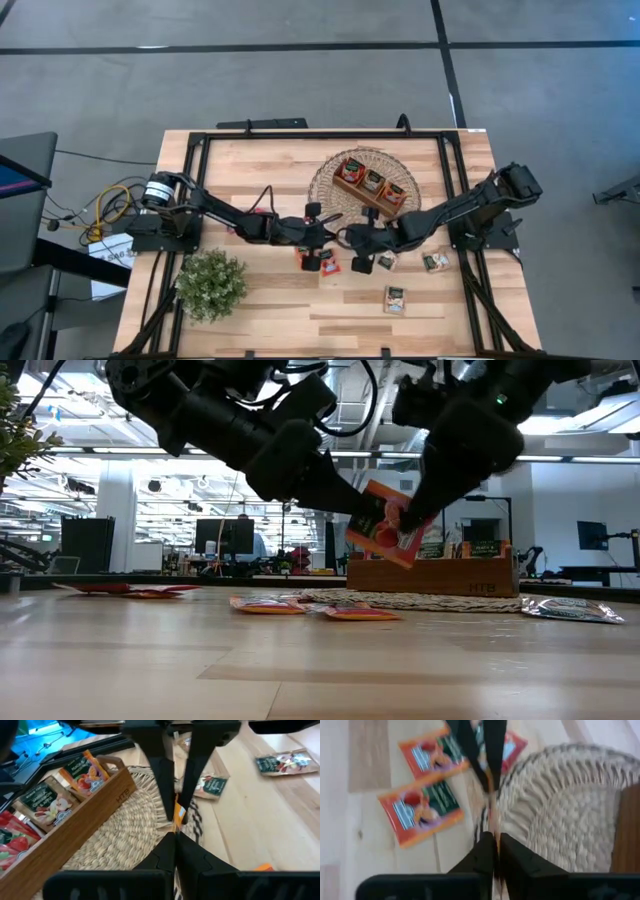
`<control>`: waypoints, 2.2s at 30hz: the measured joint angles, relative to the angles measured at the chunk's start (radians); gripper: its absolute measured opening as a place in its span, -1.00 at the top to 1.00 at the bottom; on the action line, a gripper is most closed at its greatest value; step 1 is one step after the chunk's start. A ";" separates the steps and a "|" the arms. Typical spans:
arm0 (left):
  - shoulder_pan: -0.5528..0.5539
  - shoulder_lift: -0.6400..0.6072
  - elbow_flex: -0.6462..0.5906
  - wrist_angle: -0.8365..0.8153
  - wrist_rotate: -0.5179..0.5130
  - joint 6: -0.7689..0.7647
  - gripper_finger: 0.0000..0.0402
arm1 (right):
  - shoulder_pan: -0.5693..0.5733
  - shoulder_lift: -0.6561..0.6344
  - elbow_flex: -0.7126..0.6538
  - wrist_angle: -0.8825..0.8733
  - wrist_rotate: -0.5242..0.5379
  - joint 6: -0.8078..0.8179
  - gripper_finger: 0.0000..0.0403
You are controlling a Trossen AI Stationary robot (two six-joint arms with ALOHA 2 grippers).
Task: Pick & Place Tea
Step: Put the orange tea bag into the right section of the wooden organizer
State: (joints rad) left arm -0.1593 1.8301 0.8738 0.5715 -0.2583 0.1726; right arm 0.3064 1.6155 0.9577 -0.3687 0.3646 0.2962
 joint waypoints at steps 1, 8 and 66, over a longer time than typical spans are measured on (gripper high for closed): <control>0.000 0.000 0.000 -0.001 -0.001 0.000 1.00 | 0.000 0.000 0.000 -0.009 -0.002 0.010 0.86; 0.000 0.000 0.000 -0.005 -0.008 0.003 1.00 | 0.001 -0.012 -0.003 -0.028 -0.012 0.026 0.51; -0.005 -0.149 0.033 -0.270 -0.234 0.040 0.28 | 0.267 -0.397 -0.598 -0.133 1.107 1.196 1.00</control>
State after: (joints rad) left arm -0.1646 1.6814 0.9070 0.3010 -0.4921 0.2127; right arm 0.5739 1.2189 0.3595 -0.5015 1.4719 1.4922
